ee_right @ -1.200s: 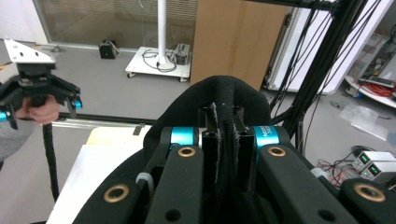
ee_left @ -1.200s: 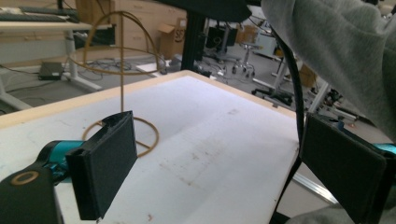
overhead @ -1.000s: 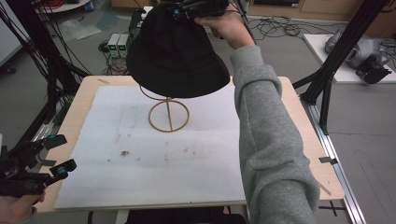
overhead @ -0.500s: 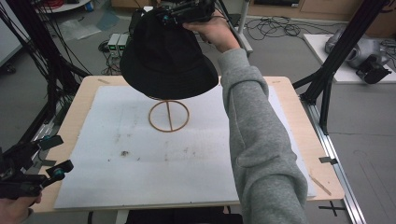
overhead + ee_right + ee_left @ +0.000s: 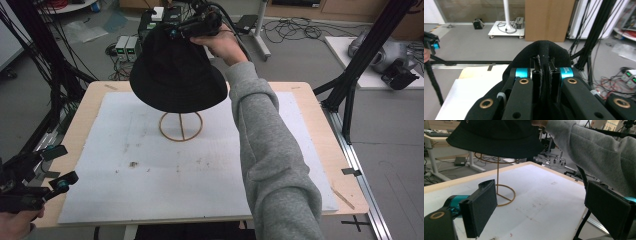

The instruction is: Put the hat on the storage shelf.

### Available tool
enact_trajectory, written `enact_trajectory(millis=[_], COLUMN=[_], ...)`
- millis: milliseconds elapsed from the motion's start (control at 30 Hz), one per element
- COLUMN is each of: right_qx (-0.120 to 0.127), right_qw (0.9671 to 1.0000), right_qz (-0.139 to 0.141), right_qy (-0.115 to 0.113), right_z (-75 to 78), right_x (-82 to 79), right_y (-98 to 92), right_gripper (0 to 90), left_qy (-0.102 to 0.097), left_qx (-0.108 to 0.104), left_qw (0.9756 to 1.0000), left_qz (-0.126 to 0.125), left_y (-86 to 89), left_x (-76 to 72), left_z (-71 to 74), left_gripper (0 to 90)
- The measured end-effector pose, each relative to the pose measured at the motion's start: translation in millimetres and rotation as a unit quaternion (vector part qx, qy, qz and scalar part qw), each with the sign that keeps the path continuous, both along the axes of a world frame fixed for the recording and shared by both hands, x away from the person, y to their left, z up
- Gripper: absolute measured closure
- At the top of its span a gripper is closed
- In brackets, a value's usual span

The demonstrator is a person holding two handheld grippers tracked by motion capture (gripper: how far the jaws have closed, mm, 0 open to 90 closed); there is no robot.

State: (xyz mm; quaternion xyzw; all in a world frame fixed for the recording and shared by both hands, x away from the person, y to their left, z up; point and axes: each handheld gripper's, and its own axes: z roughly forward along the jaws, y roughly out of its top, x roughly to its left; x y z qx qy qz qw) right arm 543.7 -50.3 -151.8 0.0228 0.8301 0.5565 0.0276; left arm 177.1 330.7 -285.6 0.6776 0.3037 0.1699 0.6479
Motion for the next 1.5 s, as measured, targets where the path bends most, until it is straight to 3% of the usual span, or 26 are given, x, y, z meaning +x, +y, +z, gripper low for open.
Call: enact_trajectory(millis=[333, 433, 533, 933, 1200, 1267, 1400, 1500], right_qx=[0.004, -0.011, -0.008, -0.012, -0.006, -0.007, 0.025, 0.046], right_qw=[0.9998, 0.9995, 0.9992, 0.9994, 0.9987, 0.9982, 0.9973, 0.9965], right_qz=[0.002, -0.001, 0.0, -0.013, -0.036, -0.046, -0.052, -0.063], right_qy=[0.021, 0.031, 0.04, 0.03, 0.037, 0.038, 0.045, 0.03], right_z=[-32.4, -42.5, -51.2, -49.1, -47.0, -46.4, -40.9, -33.6], right_x=[7.1, 7.5, 7.5, 2.9, 4.0, 3.9, 4.4, 1.5], right_y=[0.5, 1.0, 1.2, 0.4, -1.9, -2.7, -7.9, -14.2], right_gripper=[86.4, 86.4, 86.3, 84.1, 62.6, 50.4, 30.5, 19.0], left_qy=[0.002, 0.002, 0.002, -0.002, -0.001, -0.003, -0.002, -0.001], left_qx=[-0.005, -0.005, -0.003, 0.0, 0.0, 0.001, 0.001, -0.001], left_qw=[1.0, 1.0, 1.0, 1.0, 1.0, 1.0, 1.0, 1.0], left_qz=[0.005, 0.006, 0.007, 0.007, 0.007, 0.008, 0.008, 0.008], left_y=[1.7, 1.8, 1.2, -0.7, 0.7, 1.4, 1.3, 1.4], left_x=[1.0, 0.8, 0.1, -1.3, -0.9, -1.5, -1.3, -0.8], left_z=[-1.5, -1.5, -1.4, 0.3, -0.9, -0.6, -0.7, -1.3], left_gripper=[11.3, 11.3, 11.3, 11.4, 11.4, 11.7, 11.6, 11.6])
